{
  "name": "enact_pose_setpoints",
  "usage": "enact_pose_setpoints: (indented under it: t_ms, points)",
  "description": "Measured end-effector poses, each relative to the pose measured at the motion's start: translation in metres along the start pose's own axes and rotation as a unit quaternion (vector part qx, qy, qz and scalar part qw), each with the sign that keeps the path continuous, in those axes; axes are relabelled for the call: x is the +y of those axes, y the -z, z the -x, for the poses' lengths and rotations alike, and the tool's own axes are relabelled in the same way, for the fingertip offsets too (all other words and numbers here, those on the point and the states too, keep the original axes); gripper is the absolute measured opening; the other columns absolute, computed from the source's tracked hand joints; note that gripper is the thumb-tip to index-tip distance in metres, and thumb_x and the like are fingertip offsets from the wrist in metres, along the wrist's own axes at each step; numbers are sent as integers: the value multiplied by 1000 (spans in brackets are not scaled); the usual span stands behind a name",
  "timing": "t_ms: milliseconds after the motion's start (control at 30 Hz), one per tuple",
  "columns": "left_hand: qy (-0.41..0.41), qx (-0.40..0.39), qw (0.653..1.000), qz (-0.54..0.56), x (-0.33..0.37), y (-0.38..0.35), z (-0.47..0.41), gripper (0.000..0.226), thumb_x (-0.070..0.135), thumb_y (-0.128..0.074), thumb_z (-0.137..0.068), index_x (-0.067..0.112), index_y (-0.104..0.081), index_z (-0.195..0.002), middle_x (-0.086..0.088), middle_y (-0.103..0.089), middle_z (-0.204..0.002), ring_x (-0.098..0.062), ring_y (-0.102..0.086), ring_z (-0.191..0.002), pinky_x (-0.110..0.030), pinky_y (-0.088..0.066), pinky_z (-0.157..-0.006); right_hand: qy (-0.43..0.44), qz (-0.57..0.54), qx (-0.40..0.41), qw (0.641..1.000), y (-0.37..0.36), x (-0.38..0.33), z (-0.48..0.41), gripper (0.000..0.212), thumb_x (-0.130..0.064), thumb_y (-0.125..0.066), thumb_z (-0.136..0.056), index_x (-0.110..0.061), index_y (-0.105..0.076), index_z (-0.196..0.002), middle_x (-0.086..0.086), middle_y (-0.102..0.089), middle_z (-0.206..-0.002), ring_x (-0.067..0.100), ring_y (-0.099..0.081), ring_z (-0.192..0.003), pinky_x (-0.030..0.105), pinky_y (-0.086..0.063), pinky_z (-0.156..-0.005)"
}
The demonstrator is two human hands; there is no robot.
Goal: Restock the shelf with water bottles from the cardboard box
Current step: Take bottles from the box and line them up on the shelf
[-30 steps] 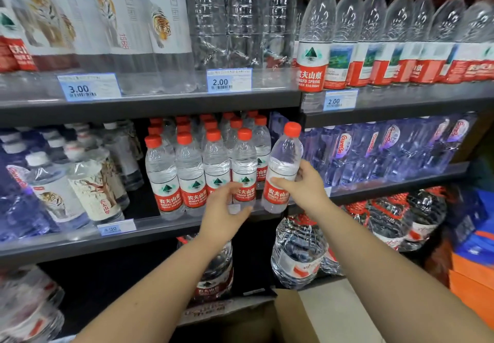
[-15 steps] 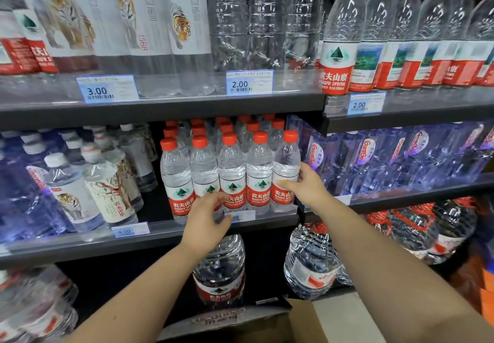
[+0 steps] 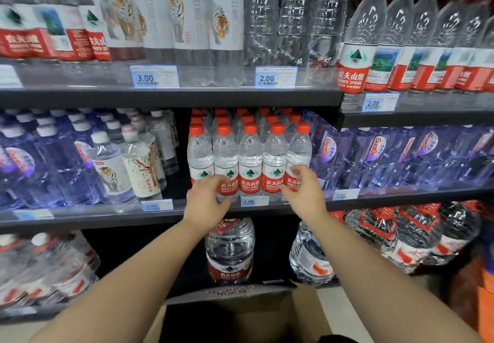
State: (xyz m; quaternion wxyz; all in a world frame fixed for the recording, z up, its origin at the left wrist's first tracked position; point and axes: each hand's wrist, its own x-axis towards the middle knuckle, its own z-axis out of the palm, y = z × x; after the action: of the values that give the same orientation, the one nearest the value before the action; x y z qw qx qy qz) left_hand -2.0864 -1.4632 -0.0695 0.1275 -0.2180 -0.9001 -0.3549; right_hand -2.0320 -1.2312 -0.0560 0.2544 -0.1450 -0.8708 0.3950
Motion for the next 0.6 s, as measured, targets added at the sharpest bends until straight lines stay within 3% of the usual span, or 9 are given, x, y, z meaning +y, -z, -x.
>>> enact_pose_setpoints:
  t_ms: [167, 333, 500, 600]
  points:
    - [-11, 37, 997, -64, 13, 50, 9, 32, 26, -67, -81, 27, -64, -113, 2, -63, -116, -26, -52, -114, -43, -42, -96, 113, 106, -95, 983, -6, -58, 23, 41, -21, -71, -80, -19, -57, -119, 0, -57, -121, 21, -50, -117, 37, -44, -98]
    - [2, 68, 972, -227, 3, 121, 33, 31, 33, -59, -84, 29, -62, -115, 1, -59, -119, -27, -47, -116, -41, -33, -94, 243, 235, -134, 931, -26, -130, 49, 45, -21, -66, -83, -18, -52, -126, 4, -54, -126, 25, -43, -120, 36, -38, -98]
    - [47, 71, 944, -320, -54, 182, 87, 32, 35, -59, -85, 25, -61, -114, -2, -58, -119, -31, -45, -118, -47, -30, -100, 363, 295, -162, 869, -89, -183, 98, 46, -21, -64, -80, -15, -53, -124, 7, -54, -119, 30, -47, -112, 39, -42, -89]
    - [76, 64, 935, -340, -108, 201, 132, 32, 36, -62, -79, 23, -64, -109, -5, -61, -109, -34, -49, -110, -47, -34, -95, 399, 305, -211, 838, -143, -192, 136, 45, -24, -63, -81, -14, -52, -124, 7, -53, -120, 30, -46, -114, 40, -41, -91]
